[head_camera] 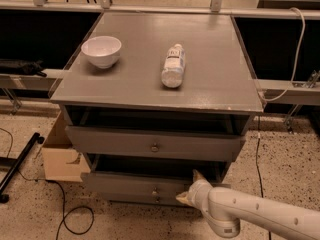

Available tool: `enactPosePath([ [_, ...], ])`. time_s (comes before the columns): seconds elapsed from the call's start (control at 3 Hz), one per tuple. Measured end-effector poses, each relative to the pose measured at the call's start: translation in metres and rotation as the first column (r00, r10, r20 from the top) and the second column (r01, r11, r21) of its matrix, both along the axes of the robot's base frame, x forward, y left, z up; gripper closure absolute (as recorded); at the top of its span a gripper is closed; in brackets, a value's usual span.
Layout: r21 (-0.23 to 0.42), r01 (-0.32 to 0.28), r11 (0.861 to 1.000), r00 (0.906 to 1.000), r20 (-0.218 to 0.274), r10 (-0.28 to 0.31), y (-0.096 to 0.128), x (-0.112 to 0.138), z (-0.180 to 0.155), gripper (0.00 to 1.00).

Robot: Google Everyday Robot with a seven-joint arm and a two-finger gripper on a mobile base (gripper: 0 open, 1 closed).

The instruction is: Open middle drawer

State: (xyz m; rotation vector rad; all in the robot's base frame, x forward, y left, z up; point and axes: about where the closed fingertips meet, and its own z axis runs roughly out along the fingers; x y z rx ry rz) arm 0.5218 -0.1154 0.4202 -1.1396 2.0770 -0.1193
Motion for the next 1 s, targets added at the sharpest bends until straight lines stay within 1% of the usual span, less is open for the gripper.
enactPosePath([
  [0.33, 0.000, 0.000, 1.000, 1.0000, 0.000, 0.000, 0.0000, 0.0000, 0.0000, 0.56],
  [0.67, 0.000, 0.000, 1.000, 1.0000, 0.000, 0.000, 0.0000, 0.0000, 0.0001, 0.80],
  [1.0, -0.008, -0.001, 1.000, 1.0000, 0.000, 0.001, -0.0005, -0.0013, 0.0016, 1.00],
])
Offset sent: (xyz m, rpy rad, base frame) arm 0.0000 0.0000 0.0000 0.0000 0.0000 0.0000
